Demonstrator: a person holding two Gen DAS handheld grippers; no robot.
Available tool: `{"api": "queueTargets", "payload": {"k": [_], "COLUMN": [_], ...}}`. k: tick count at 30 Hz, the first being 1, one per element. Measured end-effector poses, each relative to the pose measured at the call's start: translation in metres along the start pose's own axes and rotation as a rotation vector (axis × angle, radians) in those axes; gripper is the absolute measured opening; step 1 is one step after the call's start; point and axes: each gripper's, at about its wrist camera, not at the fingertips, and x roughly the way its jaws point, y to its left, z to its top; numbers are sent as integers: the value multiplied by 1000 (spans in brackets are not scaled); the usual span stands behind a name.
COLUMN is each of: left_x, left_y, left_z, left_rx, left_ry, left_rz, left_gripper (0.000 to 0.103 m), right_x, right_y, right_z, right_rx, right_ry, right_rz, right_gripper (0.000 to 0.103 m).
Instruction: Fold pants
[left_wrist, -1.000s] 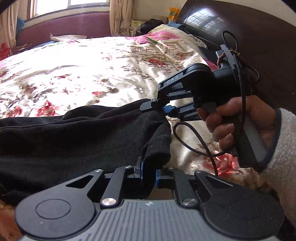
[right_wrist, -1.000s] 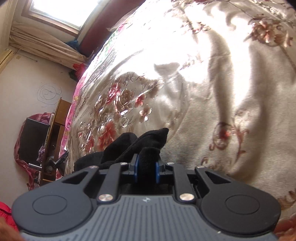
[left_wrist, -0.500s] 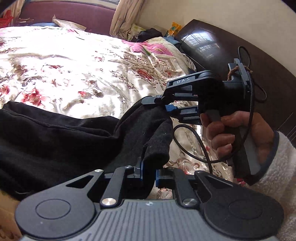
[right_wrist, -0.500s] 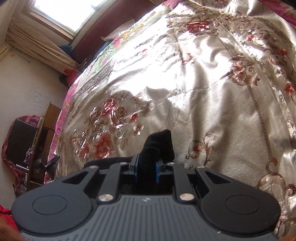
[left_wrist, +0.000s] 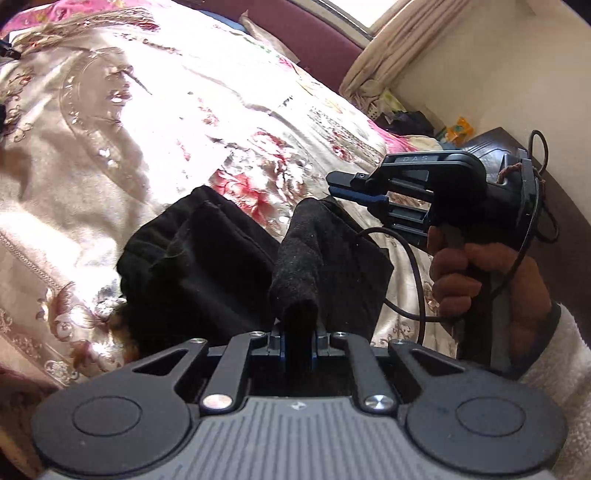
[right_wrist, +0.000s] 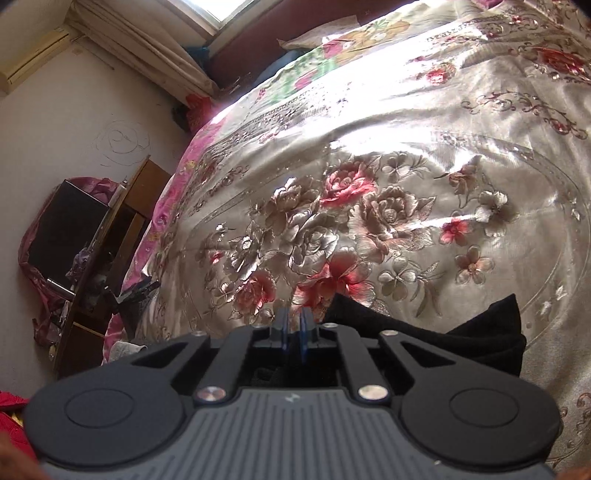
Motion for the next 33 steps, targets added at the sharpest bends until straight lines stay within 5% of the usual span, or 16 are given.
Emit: {"api": "queueTargets", "payload": {"k": [11,26,33], "left_x": [15,-4,8], "left_y": [44,18,18], "left_z": [-1,29,51], "left_rx": [-62,172,253], "left_ry": [60,28,57], "left_rz": [61,242,198], "left_gripper": [33,48,59], "right_x": [10,-43,-55], "right_y": [28,22,12], "right_z": [-32,-92,-116], "right_rx": [-205,-370,-390], "right_ry": [107,95,89], "right_rz": [-95,-162,-204], "right_gripper": [13,55,65]}}
